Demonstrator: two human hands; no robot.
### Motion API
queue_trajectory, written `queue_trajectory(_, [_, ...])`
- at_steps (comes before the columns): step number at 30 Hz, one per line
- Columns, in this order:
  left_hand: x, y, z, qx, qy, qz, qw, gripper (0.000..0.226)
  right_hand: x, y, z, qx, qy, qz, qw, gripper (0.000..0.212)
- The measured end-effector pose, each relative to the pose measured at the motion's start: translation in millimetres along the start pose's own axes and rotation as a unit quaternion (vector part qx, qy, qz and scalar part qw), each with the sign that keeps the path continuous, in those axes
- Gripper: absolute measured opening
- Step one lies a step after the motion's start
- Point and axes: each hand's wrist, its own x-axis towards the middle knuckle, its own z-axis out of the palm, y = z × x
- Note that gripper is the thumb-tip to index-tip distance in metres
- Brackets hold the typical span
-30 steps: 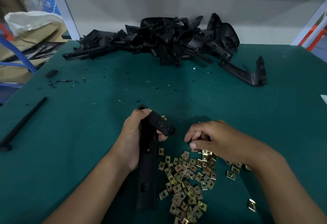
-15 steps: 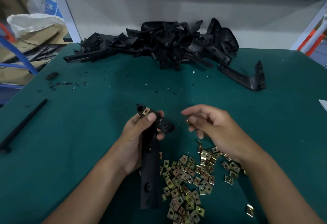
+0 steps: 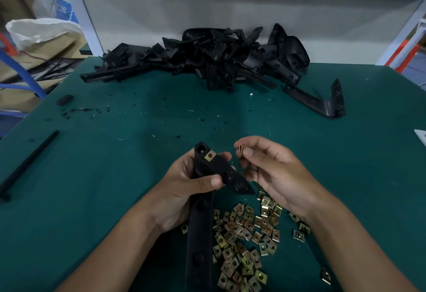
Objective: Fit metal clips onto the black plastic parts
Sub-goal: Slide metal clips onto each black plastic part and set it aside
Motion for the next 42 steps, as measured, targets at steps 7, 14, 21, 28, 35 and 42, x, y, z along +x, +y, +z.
queue_trajectory(7, [2,-1,5,-0.029,0.034,0.027,0.999,0.046,-1,-2,2,0.006,0.0,-0.021,1.0,0.016])
queue_trajectory(14, [4,-2,7,0.047,0.069,0.044,0.995,0.056,-2,-2,4,-0.044,0.031,-0.058,0.997,0.008])
queue_trajectory(21, [5,-6,6,0.069,0.056,0.071,0.994,0.034,-2,0,7,-0.088,0.034,-0.058,0.994,0.006])
queue_trajectory(28, [5,-6,7,0.108,0.062,0.09,0.988,0.035,-2,-1,8,-0.094,0.059,-0.053,0.992,0.014])
queue_trajectory(35, [4,-6,8,0.131,0.06,0.108,0.984,0.04,-1,5,11,-0.093,0.076,-0.029,0.992,0.019])
queue_trajectory(42, [5,-8,3,0.123,0.059,0.104,0.985,0.042,-3,2,10,-0.119,0.051,-0.049,0.99,0.026])
